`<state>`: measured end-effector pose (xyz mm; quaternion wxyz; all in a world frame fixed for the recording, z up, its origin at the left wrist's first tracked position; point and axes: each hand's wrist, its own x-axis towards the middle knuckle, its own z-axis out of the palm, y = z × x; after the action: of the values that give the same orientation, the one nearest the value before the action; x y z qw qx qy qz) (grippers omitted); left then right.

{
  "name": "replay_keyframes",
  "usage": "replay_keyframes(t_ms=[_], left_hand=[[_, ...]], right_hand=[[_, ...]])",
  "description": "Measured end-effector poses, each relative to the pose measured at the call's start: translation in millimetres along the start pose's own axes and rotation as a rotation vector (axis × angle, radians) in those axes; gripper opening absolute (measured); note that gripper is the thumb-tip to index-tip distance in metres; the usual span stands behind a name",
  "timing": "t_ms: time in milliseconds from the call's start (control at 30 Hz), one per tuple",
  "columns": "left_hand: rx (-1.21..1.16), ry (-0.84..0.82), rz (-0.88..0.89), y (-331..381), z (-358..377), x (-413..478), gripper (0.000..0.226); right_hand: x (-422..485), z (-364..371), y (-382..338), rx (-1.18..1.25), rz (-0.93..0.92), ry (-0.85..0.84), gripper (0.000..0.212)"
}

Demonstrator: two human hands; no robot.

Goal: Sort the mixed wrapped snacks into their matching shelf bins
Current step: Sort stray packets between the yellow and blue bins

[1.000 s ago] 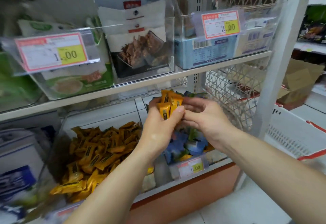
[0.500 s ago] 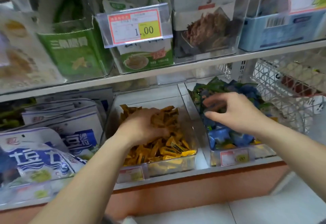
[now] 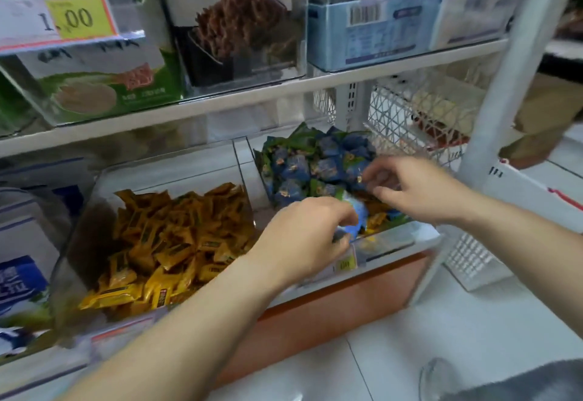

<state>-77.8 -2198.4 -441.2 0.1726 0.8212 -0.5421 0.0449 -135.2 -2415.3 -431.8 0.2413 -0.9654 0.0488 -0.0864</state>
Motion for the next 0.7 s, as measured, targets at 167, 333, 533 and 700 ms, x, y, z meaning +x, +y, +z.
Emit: replay_keyframes(t_ms=[167, 333, 533, 700], left_hand=[[0.107, -0.193, -0.056, -10, 3, 28, 0.008], [-0.04, -0.369, -0.119, -25, -11, 28, 0.011], [0.006, -0.452, -0.104, -25, -16, 22, 0.019], [-0.051, -0.251, -0.162, -28, -18, 11, 0.012]], right_hand=[[-5, 13, 21, -0.205, 0.004, -0.259, 0.017], [3, 19, 28, -0.11, 0.073, -0.218, 0.016], [8, 26, 19, -0.117, 0.109, -0.181, 0.016], [0, 12, 12, -0.208, -0.065, -0.162, 0.005]])
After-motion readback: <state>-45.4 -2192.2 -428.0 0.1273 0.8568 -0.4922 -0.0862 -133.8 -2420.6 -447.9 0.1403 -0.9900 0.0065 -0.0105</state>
